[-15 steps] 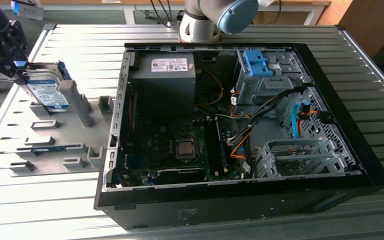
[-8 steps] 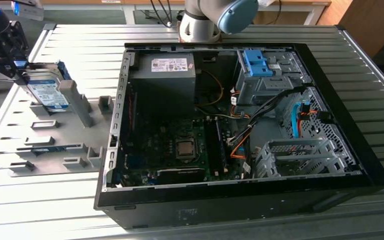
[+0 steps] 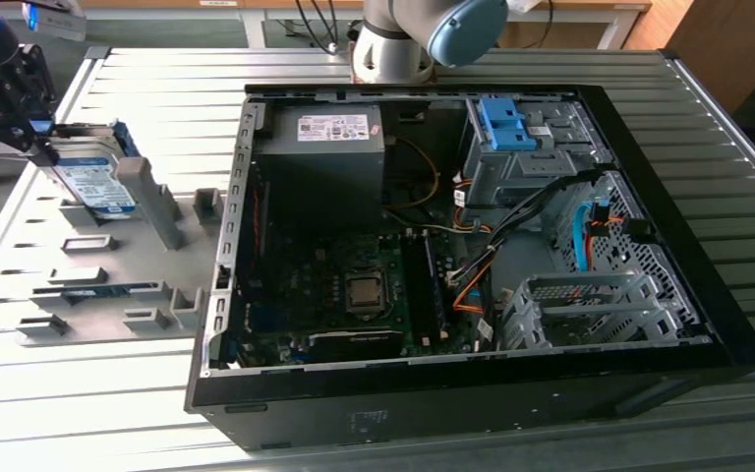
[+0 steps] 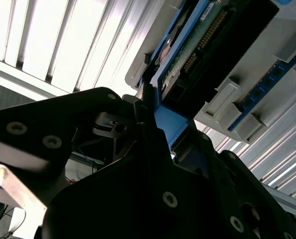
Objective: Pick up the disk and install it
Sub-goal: 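Pick up the disk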
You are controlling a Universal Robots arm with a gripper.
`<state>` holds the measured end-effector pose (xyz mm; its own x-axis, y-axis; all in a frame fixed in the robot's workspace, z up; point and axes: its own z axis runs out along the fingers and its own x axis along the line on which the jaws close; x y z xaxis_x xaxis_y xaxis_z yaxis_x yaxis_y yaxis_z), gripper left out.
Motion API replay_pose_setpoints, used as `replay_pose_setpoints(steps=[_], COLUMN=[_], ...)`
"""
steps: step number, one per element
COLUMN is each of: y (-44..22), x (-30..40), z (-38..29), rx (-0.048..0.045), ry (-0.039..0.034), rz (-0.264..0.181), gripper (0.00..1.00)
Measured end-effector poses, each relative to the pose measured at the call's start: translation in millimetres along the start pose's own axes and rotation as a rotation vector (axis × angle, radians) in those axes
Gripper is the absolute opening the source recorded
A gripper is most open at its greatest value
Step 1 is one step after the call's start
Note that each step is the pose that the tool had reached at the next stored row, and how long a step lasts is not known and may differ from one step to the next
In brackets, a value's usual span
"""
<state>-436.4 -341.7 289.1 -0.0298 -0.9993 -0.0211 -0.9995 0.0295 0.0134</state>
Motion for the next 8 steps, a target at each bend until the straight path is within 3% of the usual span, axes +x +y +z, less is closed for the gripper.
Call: replay_pose_setpoints(steps=[8], y=[0.0], x=[0.0], z=[0.1], rx=[0.0000], ry=[0.0001], rz=[0.000], gripper=[0.37])
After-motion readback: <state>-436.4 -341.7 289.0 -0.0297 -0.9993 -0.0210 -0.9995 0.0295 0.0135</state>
